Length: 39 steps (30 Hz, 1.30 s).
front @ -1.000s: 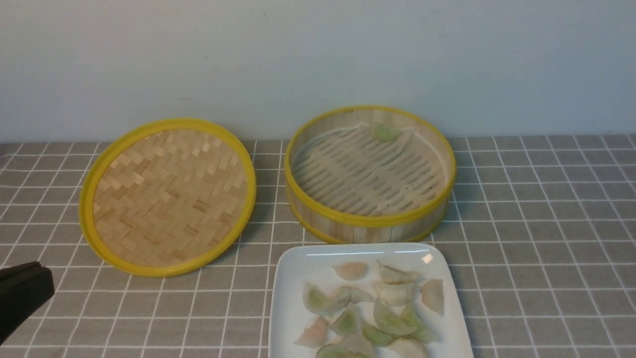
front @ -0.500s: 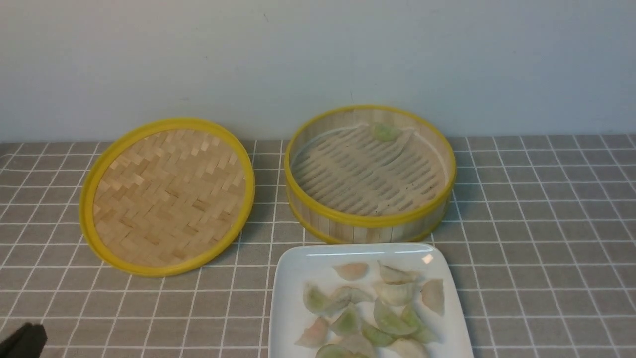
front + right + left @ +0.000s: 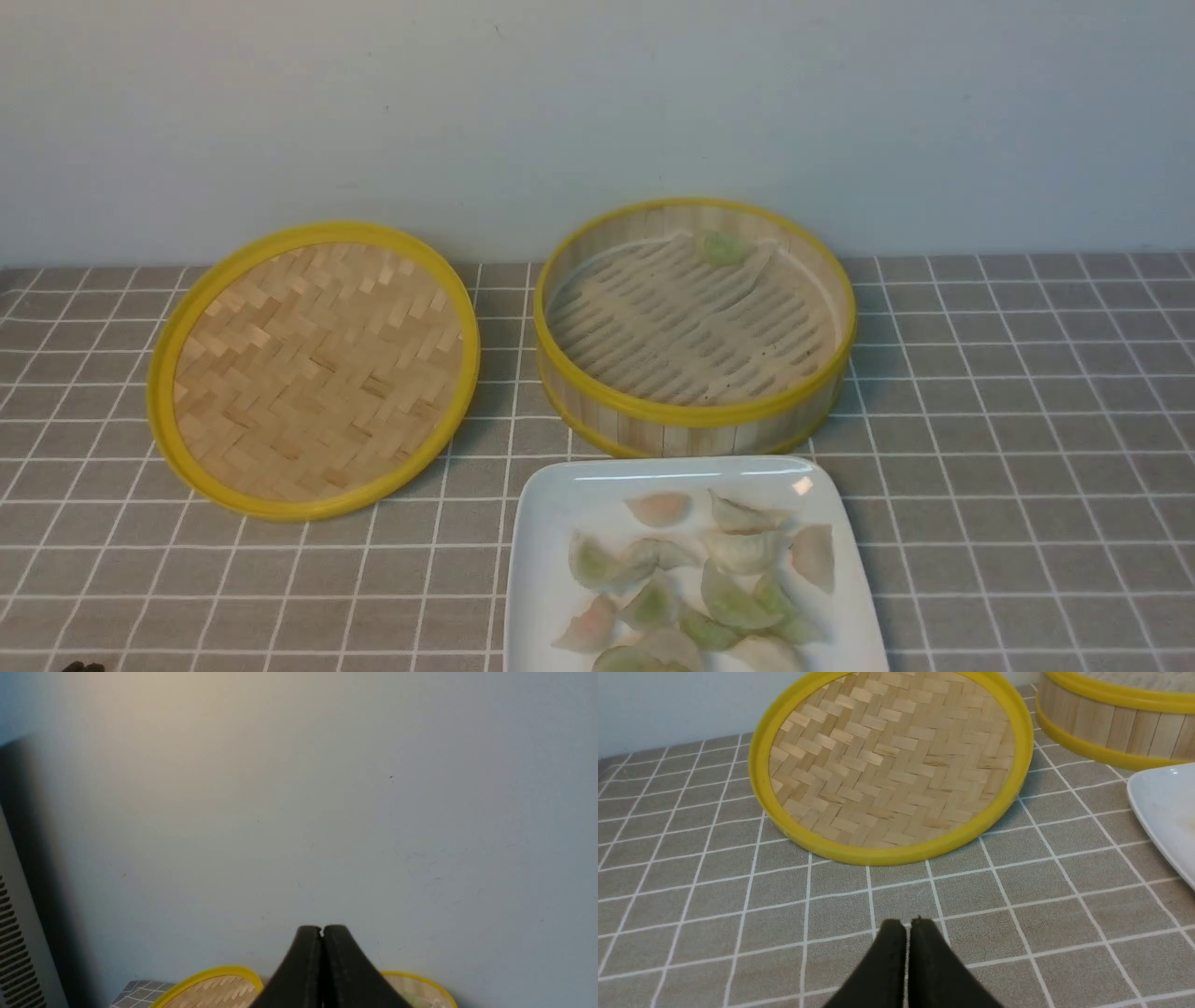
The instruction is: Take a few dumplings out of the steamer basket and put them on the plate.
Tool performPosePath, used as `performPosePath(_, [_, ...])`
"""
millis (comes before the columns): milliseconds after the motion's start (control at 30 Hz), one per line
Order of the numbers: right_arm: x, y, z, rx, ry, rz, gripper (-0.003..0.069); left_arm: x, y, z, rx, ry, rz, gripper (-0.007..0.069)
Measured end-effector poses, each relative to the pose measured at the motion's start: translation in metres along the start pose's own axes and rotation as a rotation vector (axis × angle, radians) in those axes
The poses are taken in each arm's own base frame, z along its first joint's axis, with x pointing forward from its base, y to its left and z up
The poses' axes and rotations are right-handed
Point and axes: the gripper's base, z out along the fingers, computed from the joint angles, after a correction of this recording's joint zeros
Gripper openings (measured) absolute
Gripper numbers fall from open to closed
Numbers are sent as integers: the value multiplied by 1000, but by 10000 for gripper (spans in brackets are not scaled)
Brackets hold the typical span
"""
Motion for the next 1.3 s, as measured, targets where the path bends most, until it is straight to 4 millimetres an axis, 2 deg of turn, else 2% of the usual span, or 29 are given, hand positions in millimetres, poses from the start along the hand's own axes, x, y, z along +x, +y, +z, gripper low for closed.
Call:
performPosePath(833, [1, 1, 0, -8, 0, -24, -15, 0, 0, 0, -1, 0, 2, -5])
performPosePath(1167, [25, 5, 14, -105, -13, -105, -15, 0, 0, 0, -1, 1, 2, -5])
performPosePath(1300, [47, 0, 21, -80, 35, -114, -15, 0, 0, 0, -1, 1, 3, -5])
